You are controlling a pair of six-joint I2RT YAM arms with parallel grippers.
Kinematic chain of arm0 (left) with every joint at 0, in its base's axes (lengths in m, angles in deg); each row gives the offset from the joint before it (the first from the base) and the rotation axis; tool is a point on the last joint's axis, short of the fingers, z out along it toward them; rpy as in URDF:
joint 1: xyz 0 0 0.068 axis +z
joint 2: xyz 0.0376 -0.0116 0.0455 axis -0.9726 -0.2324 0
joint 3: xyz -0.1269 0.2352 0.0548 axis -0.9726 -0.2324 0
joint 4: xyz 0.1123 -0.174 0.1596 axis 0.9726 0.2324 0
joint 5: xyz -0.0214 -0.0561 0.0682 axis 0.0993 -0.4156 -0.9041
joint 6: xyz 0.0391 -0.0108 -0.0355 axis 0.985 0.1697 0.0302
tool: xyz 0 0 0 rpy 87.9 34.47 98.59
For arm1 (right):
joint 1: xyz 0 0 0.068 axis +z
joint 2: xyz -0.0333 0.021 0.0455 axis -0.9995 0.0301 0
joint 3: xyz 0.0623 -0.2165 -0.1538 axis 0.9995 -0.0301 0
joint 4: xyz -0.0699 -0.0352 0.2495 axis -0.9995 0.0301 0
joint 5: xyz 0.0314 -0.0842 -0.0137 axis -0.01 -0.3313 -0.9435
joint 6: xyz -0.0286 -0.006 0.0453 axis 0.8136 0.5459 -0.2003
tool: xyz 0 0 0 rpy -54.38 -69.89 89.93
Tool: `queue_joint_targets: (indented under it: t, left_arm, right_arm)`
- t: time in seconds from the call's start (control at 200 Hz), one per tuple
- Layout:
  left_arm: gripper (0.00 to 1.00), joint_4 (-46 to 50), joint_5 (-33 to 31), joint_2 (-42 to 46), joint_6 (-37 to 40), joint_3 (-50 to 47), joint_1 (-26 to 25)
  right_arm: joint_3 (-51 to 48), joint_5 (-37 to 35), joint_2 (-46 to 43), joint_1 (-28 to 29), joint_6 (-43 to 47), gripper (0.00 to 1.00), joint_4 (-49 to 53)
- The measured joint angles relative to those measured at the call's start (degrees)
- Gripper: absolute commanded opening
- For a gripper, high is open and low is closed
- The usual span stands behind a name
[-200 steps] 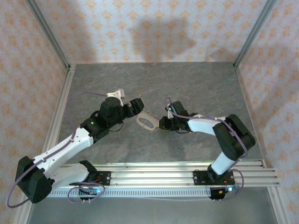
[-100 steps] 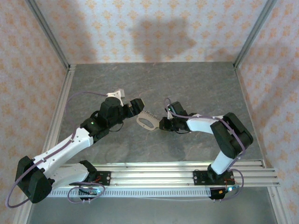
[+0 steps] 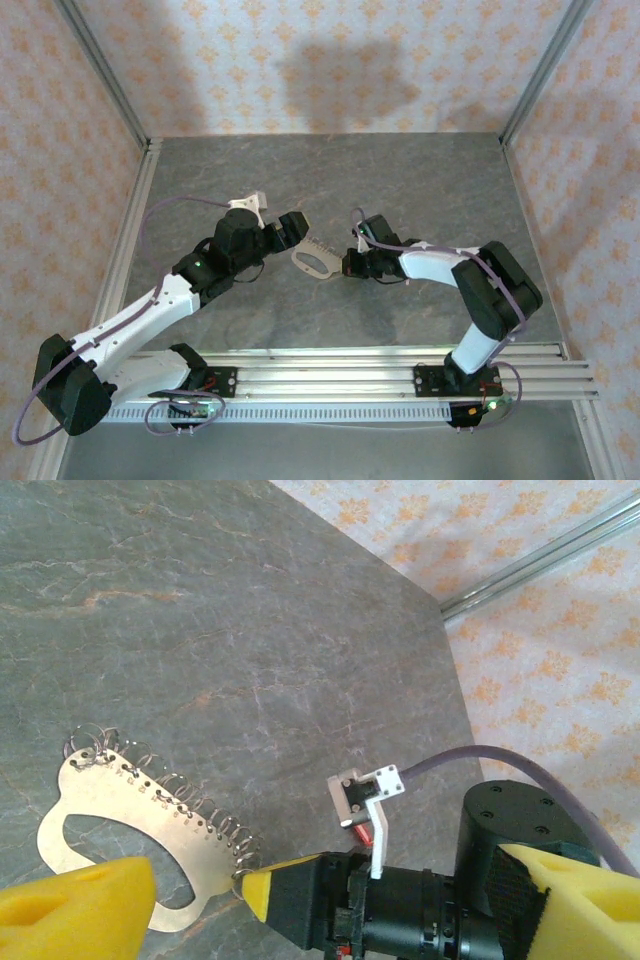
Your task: Put the keys on the keyring
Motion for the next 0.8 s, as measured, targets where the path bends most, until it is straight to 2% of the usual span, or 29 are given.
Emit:
queue_joint_targets:
  t: [0.165,0.31,0.53,0.801]
  left_arm:
    - [0.88,0.07,0.04,-1.42,0.02,0.02,1.40]
    - [0.88,0.04,0.87,-1.73,0.46,0.28,4.66]
    - [0.86,-1.49,6.49,-2.27,1.73,2.84,9.66]
    - [0.78,-6.21,16.02,-4.72,3.93,6.95,10.49]
  right_arm:
    - [8.11,-1.84,-6.16,-0.02,6.38,0.00,7.87]
    - [15.54,-0.26,-13.07,-1.88,11.47,0.00,8.81]
    - [17.75,8.02,-18.99,-7.74,13.60,0.00,5.92]
    - [17.75,20.59,-19.52,-8.44,9.94,0.00,-0.26]
